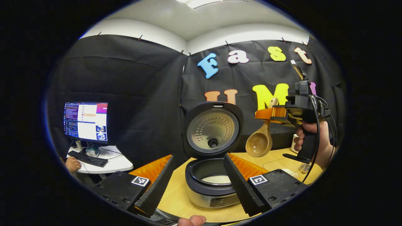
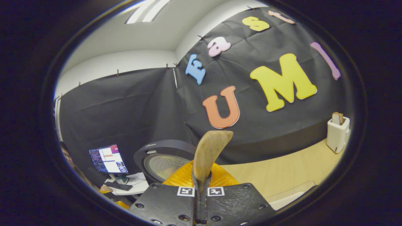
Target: Close the left gripper, press the button to open the rice cooker; take a wooden spoon from the chopstick holder with the right hand, scoop a spoonful of rice and pour it into the rice cooker, then put the wooden spoon back into the chopstick holder.
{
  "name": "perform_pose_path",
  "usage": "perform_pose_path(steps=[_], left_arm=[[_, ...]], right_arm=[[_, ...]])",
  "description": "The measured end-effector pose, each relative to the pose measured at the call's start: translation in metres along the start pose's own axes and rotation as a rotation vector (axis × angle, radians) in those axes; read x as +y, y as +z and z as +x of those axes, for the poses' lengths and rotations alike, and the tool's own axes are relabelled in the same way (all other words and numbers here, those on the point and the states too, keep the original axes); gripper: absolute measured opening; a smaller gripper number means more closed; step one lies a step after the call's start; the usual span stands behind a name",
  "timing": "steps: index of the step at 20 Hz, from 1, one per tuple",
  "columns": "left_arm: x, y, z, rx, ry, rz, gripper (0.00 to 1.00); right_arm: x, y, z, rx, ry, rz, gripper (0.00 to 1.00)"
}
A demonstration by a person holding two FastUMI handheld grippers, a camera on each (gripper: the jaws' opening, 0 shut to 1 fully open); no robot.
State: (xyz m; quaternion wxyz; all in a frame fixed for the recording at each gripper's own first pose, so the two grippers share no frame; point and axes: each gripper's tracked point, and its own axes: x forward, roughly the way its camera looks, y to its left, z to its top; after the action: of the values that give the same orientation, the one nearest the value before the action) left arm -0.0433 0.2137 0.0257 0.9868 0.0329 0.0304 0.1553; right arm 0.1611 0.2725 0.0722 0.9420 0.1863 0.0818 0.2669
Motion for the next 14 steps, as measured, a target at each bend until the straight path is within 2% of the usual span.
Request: perform_pose_path(steps=[6,14], left_arm=[[-0.019,-0.001,0.001,0.013,-0.006,-0.019,1.00],[-0.049,0.000,0.000,0.016,-0.047,-0.009,1.00]], right_arm=[[-0.075,0.040,-0.059,-0.079,-0.098,0.062,0.00],[-0.226,0.087,-0.150,-0.144,-0.369,0.029,0.00]])
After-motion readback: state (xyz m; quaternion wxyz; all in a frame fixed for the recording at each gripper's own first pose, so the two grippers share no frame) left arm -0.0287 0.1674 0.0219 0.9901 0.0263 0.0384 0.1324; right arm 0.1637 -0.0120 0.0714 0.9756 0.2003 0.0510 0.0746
